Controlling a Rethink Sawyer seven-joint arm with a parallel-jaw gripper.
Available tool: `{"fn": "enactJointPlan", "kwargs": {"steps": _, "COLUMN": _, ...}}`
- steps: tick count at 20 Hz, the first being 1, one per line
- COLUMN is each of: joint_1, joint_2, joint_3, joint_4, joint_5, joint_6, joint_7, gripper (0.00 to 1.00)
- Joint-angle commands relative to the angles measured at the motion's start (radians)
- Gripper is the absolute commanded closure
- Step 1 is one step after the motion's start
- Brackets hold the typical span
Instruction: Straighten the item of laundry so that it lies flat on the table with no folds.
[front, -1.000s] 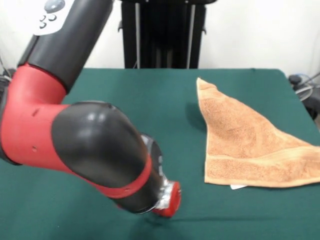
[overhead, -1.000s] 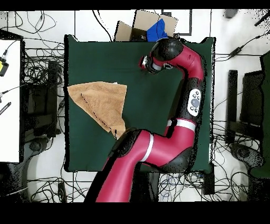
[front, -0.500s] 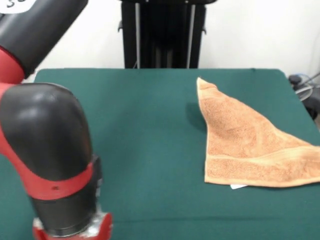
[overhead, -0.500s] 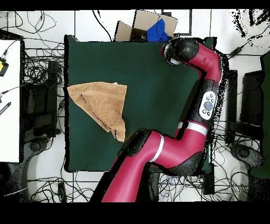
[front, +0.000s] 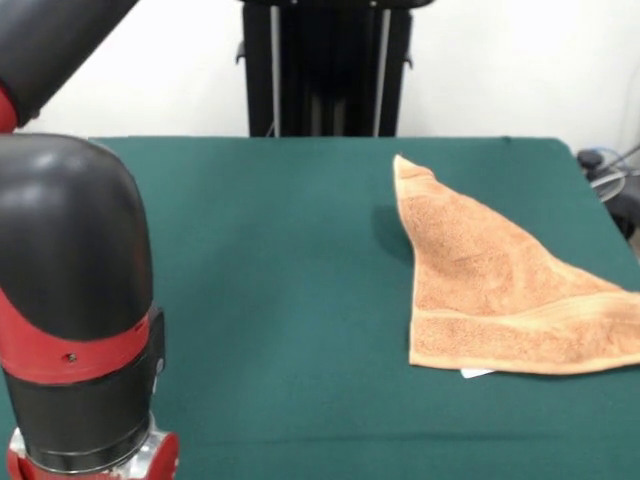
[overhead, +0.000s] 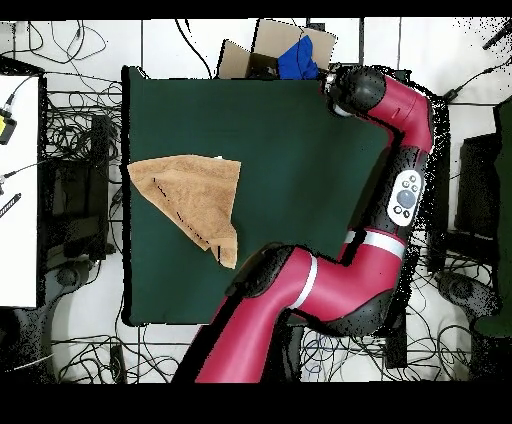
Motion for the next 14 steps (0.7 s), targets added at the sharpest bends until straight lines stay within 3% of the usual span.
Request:
{"fn": "enactJointPlan", "kwargs": {"steps": 1, "joint_1": 0.085, "joint_2": -0.219, "joint_3": -0.073, "joint_4": 0.504, "joint_5": -0.043, "joint_6": -0.122, "joint_7": 0.177, "gripper": 1.0}}
{"fn": "enactJointPlan", "kwargs": {"steps": 5, "joint_1": 0.122, "joint_2": -0.308, "joint_3": -0.089, "joint_4": 0.67, "joint_5": -0.035, "joint_6": -0.166, "joint_7": 0.298, "gripper": 1.0}}
{"fn": "enactJointPlan", "kwargs": {"steps": 14, "joint_1": 0.238, "joint_2": -0.456, "joint_3": -0.165, "joint_4": 0.91, "joint_5": 0.04, "joint_6": -0.171, "joint_7": 0.534, "gripper": 1.0}}
